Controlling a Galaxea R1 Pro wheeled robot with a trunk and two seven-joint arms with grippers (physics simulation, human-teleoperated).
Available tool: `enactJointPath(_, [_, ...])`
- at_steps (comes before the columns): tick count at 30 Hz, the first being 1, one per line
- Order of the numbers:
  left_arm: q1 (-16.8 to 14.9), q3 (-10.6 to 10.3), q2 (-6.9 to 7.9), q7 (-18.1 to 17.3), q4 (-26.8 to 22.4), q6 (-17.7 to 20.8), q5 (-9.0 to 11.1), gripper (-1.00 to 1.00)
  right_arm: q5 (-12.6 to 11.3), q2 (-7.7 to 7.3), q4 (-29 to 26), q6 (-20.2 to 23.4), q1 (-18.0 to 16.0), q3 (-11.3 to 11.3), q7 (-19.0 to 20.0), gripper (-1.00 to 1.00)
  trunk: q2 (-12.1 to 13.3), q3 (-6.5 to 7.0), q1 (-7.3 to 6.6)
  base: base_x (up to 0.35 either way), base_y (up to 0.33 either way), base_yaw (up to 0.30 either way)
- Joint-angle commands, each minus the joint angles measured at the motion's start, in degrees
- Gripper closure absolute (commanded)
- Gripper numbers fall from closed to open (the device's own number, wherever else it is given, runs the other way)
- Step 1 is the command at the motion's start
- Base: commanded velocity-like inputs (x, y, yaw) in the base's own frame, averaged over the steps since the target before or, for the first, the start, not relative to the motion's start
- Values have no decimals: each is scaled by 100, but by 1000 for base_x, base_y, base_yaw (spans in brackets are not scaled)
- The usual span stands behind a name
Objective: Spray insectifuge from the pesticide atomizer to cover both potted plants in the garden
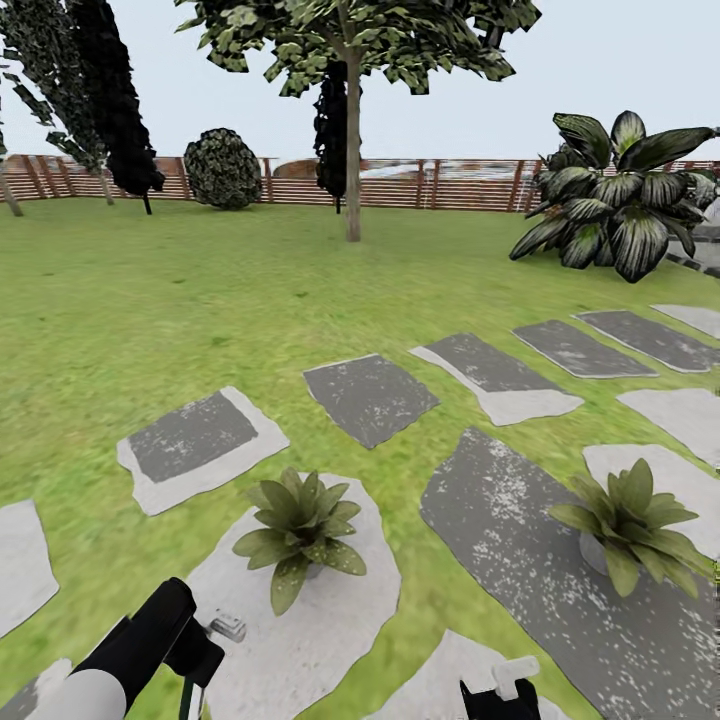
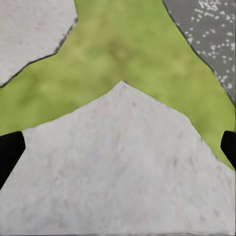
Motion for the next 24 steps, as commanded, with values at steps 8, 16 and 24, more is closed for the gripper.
enactJointPath(8, [0, -23, -76, -59, -11, 0, -78, 100, 16, -1, 6, -18, -5, 16, 1, -100, -2, -5, -1, 0, 30, -292])
enactJointPath(16, [0, -90, -157, -75, 7, 2, -111, 100, 16, -1, 6, -18, -5, 16, 1, -100, -2, -5, -1, 0, 0, -231])
enactJointPath(24, [73, -73, 196, -84, 84, -19, -94, 100, 16, -1, 6, -18, -5, 16, -3, -100, -2, -5, -1, 0, 0, -8])
